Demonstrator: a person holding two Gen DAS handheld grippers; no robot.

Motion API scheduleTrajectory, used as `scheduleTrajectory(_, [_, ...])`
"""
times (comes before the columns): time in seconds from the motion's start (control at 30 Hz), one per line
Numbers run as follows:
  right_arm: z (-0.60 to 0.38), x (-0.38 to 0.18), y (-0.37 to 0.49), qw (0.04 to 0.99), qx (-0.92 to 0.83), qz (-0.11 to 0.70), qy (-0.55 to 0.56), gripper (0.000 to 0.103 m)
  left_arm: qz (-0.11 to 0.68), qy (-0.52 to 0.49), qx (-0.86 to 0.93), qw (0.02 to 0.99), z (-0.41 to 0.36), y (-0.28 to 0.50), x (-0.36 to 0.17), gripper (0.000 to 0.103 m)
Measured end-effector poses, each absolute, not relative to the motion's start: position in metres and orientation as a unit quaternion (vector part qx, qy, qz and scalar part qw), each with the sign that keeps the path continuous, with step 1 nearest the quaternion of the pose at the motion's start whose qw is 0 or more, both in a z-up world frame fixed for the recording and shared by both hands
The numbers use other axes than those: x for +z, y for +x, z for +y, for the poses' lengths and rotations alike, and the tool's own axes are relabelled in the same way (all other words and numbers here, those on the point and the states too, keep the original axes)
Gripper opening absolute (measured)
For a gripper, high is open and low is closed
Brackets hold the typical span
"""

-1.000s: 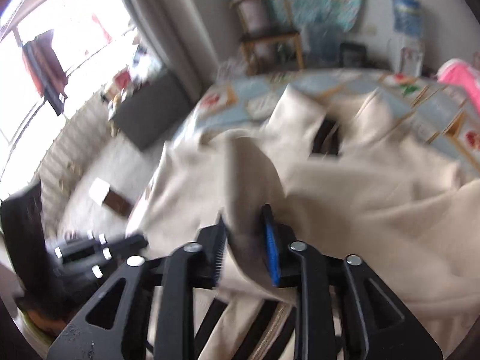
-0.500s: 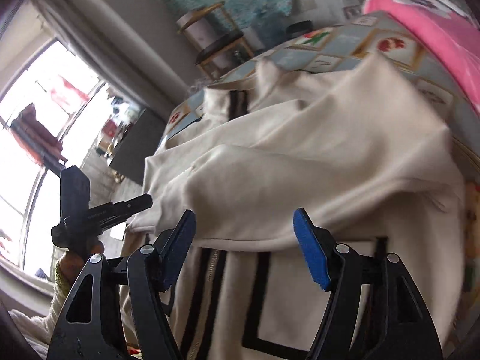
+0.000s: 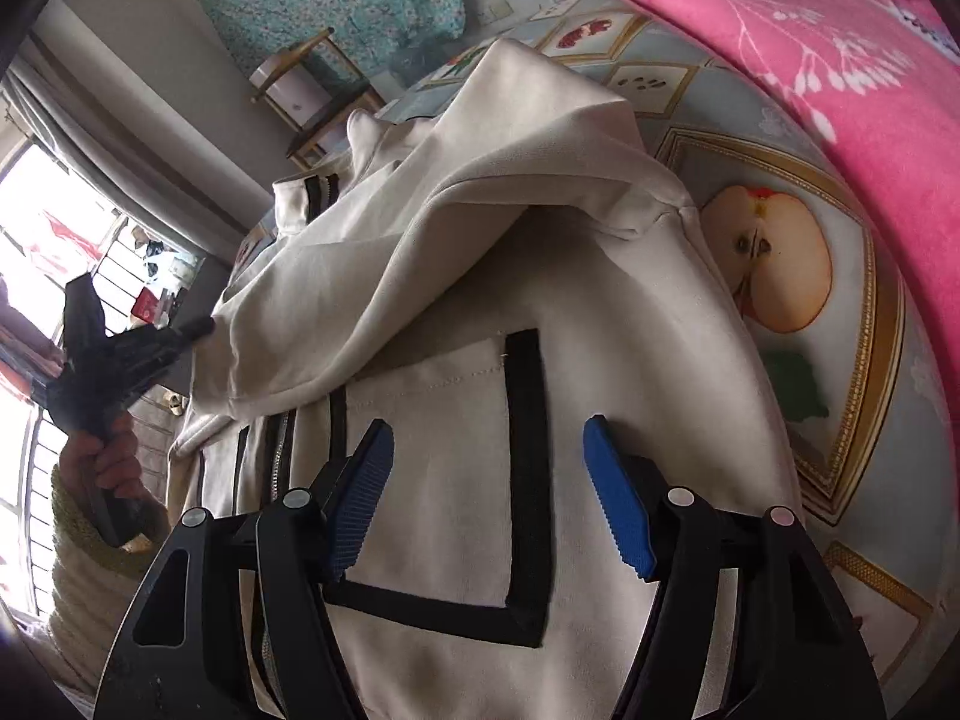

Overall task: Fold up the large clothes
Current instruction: 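Grasp the folded sleeve edge with the left tool and adjust it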

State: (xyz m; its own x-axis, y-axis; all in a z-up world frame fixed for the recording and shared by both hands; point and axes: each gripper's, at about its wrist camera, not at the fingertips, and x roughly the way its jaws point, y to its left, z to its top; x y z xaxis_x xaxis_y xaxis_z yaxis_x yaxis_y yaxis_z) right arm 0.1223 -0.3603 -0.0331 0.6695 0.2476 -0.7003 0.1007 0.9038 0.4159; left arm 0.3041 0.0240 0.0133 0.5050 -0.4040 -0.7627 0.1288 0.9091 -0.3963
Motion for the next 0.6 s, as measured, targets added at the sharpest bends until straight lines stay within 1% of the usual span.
scheduleTrajectory(0.1, [-0.362, -0.033, 0.123, 0.890, 0.037, 0.406, 0.202, 0.063, 0.427, -0.156, -0.148, 0.879, 0.046, 0.304, 0.052, 0.002])
scheduleTrajectory(0.2, [-0.363, -0.032, 0.119, 0.894, 0.035, 0.407, 0.186, 0.063, 0.422, -0.159, -0.117, 0.885, 0.076, 0.305, 0.063, 0.002])
scheduleTrajectory(0.27, [-0.356, -0.033, 0.121, 0.896, 0.032, 0.407, 0.172, 0.063, 0.447, -0.164, -0.087, 0.875, 0.096, 0.307, 0.048, 0.002])
scheduleTrajectory(0.4, [-0.350, -0.033, 0.125, 0.899, 0.028, 0.410, 0.152, 0.063, 0.512, -0.169, -0.056, 0.840, 0.117, 0.308, -0.007, 0.002])
scheduleTrajectory(0.5, [-0.346, -0.027, 0.126, 0.893, 0.022, 0.426, 0.146, 0.063, 0.518, -0.179, -0.054, 0.835, 0.121, 0.299, -0.023, 0.002])
scheduleTrajectory(0.6, [-0.350, -0.004, 0.122, 0.889, 0.051, 0.425, 0.163, 0.063, 0.511, -0.177, -0.059, 0.839, 0.121, 0.294, -0.020, 0.003])
